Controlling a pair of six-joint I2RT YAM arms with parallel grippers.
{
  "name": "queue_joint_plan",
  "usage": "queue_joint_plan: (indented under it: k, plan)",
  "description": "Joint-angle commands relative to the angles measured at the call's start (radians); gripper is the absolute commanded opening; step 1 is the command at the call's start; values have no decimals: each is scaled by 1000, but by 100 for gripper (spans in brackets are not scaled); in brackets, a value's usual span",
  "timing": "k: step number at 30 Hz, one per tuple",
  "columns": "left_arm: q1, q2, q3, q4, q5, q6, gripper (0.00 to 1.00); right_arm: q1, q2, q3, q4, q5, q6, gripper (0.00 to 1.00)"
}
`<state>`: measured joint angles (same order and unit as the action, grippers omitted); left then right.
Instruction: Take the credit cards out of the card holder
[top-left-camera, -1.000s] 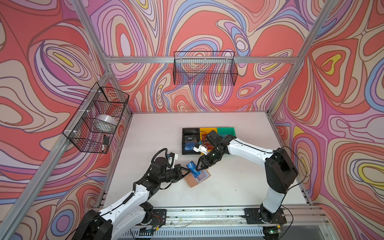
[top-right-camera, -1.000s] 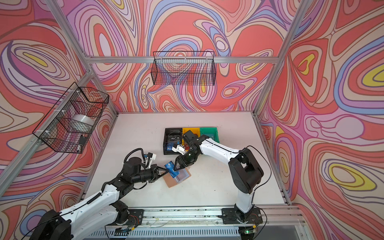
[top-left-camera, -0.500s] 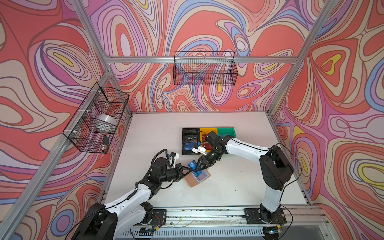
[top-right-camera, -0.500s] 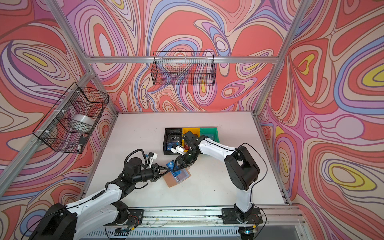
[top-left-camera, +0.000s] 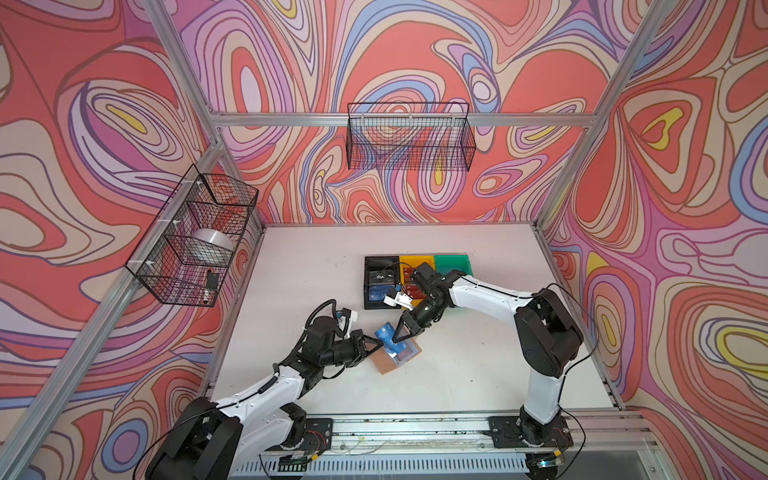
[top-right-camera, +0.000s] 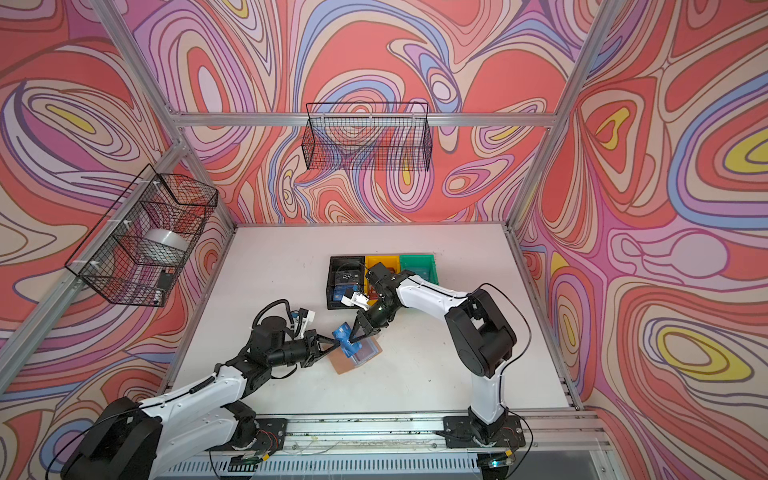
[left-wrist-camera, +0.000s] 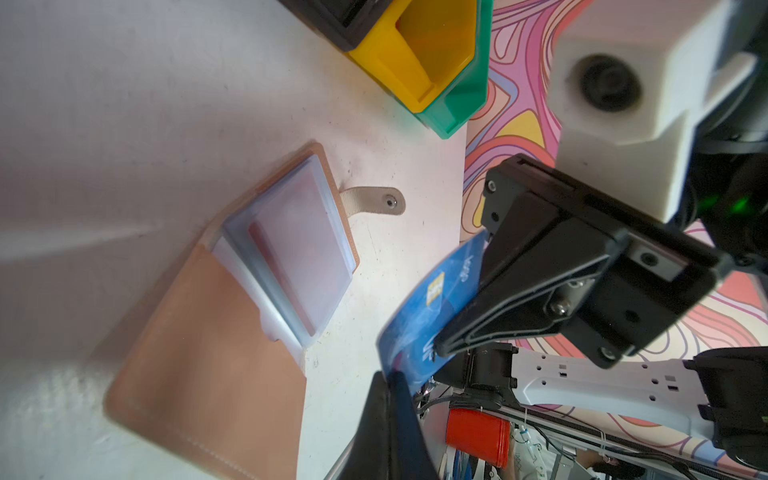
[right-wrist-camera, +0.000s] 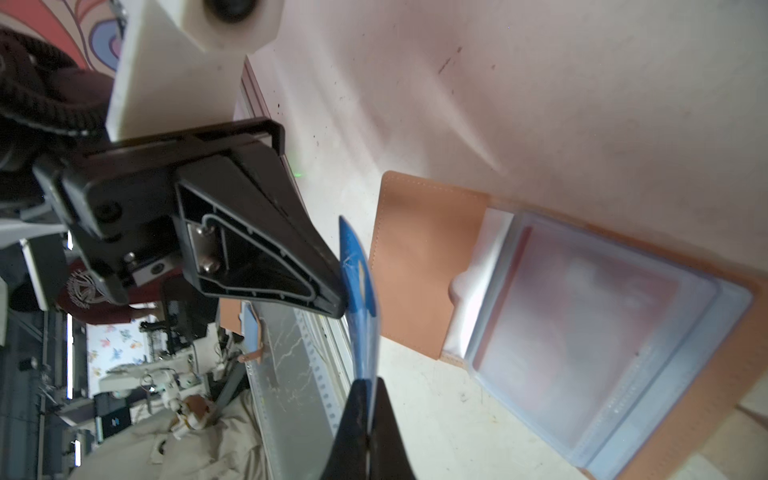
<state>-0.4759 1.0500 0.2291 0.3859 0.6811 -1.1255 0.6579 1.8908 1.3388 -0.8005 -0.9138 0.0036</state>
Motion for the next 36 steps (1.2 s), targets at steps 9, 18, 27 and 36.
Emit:
queue_joint_plan:
  k: [9, 18, 27, 36]
  plan:
    - [2, -84, 8, -180, -51, 76, 22, 10, 116, 327, -340, 202, -184, 0]
    - [3, -58, 37, -222, -76, 87, 22, 15, 309, 870, -596, 503, -398, 0]
    - [2, 18, 83, -217, -83, 90, 21, 26, 413, 1056, -655, 754, -740, 0]
    - [3, 38, 76, -208, -90, 89, 21, 28, 488, 1110, -618, 796, -810, 0]
